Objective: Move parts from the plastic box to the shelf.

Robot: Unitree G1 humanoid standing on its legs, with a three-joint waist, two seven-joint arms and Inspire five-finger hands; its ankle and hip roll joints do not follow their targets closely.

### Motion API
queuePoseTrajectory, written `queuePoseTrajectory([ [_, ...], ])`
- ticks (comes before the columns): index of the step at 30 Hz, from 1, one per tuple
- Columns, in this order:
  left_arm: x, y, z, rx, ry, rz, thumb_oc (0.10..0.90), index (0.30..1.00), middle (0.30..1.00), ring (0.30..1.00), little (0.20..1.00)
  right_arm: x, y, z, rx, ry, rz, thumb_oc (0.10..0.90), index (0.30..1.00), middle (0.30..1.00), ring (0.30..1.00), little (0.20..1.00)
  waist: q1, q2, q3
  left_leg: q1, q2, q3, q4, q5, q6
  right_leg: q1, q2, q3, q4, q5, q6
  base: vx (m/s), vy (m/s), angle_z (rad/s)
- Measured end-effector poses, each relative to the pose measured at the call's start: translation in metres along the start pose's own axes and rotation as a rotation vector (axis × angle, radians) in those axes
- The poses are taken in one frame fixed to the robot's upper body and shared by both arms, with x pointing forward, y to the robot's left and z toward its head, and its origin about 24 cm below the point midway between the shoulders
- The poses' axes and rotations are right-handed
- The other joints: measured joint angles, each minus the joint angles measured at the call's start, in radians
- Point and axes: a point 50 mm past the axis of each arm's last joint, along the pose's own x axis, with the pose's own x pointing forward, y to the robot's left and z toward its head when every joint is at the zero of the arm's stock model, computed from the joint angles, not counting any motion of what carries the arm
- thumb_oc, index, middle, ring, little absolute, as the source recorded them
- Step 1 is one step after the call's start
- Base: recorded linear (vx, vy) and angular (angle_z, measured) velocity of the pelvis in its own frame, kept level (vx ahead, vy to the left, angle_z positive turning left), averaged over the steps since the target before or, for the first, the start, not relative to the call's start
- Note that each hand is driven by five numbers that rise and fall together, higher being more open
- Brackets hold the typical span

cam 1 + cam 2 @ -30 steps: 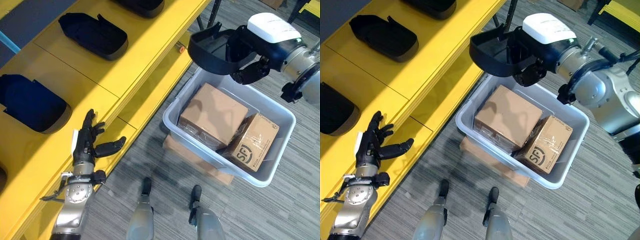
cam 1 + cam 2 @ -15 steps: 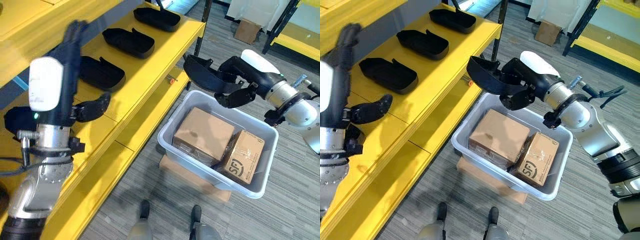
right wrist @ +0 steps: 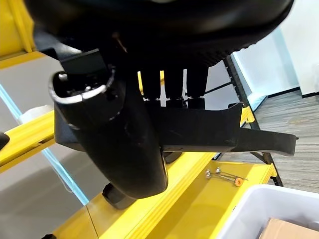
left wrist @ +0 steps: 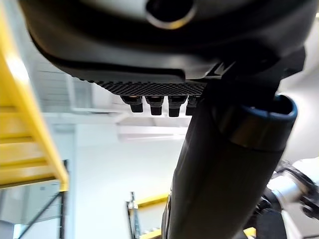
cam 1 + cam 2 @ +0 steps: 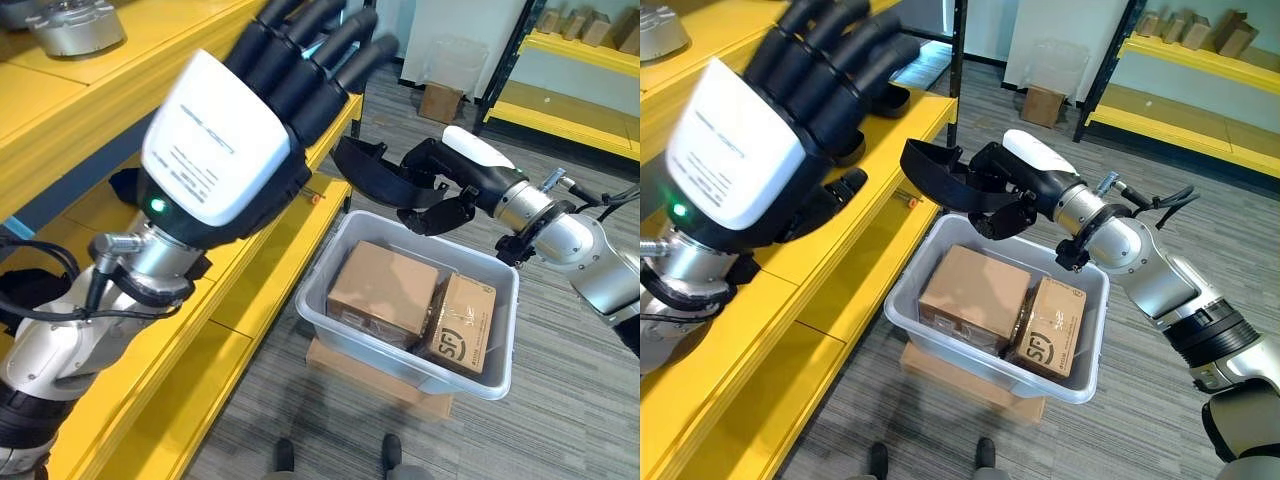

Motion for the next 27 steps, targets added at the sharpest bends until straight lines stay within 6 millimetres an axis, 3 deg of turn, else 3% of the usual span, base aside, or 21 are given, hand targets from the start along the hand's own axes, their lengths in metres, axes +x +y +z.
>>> queuePoseTrajectory([
  [7, 0.025, 0.007, 0.011, 0.025, -0.144, 0.049, 0.900, 1.000, 1.000, 1.000, 1.000, 0.003, 0.014, -0.001, 0.000, 0.003, 0.059, 0.400, 0.300, 0.300, 0.300, 0.300, -0.019, 0.002, -0.015, 0.005, -0.001, 0.003, 0.000, -0.001, 0.001, 0.003, -0.001, 0.002, -0.001, 0.000, 0.000, 0.00, 0.000, 0.00],
  [10, 0.025, 0.003, 0.016, 0.028, -0.187, 0.001, 0.900, 1.000, 1.000, 1.000, 1.000, 0.003, 0.015, 0.000, 0.004, -0.001, 0.064, 0.400, 0.300, 0.300, 0.300, 0.300, -0.023, 0.004, -0.018, 0.006, -0.001, 0.006, 0.000, -0.002, 0.001, 0.003, 0.000, 0.007, -0.001, 0.001, 0.000, 0.01, 0.002, -0.04],
  [13, 0.018, -0.011, 0.015, -0.001, -0.177, -0.078, 0.900, 1.000, 1.000, 1.000, 1.000, 0.003, 0.015, 0.000, 0.004, -0.002, 0.064, 0.400, 0.300, 0.300, 0.300, 0.300, -0.023, 0.006, -0.023, 0.007, 0.000, 0.012, 0.000, -0.002, 0.001, 0.000, 0.001, 0.013, -0.001, 0.002, -0.001, 0.02, 0.005, -0.08],
  [17, -0.006, -0.039, 0.013, -0.090, -0.059, -0.185, 0.900, 1.000, 1.000, 1.000, 1.000, 0.005, 0.017, 0.001, 0.013, -0.009, 0.068, 0.400, 0.300, 0.300, 0.300, 0.300, -0.028, 0.005, -0.049, 0.008, 0.000, 0.025, -0.001, -0.006, 0.001, -0.006, 0.001, 0.028, -0.007, 0.006, 0.000, 0.01, -0.001, -0.08],
  [22, -0.018, -0.054, 0.008, -0.113, 0.011, -0.265, 0.900, 1.000, 1.000, 1.000, 1.000, 0.006, 0.019, 0.002, 0.019, -0.015, 0.070, 0.400, 0.300, 0.300, 0.300, 0.300, -0.043, 0.000, -0.055, 0.008, 0.002, 0.026, -0.001, -0.006, 0.001, -0.004, 0.004, 0.028, -0.012, 0.010, -0.002, 0.01, 0.002, 0.00],
  [27, -0.043, -0.069, 0.014, -0.176, 0.106, -0.354, 0.900, 1.000, 1.000, 1.000, 1.000, 0.006, 0.018, 0.002, 0.020, -0.015, 0.068, 0.400, 0.300, 0.300, 0.300, 0.300, -0.047, 0.000, -0.056, 0.008, 0.004, 0.034, -0.001, -0.006, 0.001, -0.007, 0.006, 0.036, -0.017, 0.012, -0.002, 0.00, -0.003, -0.05],
])
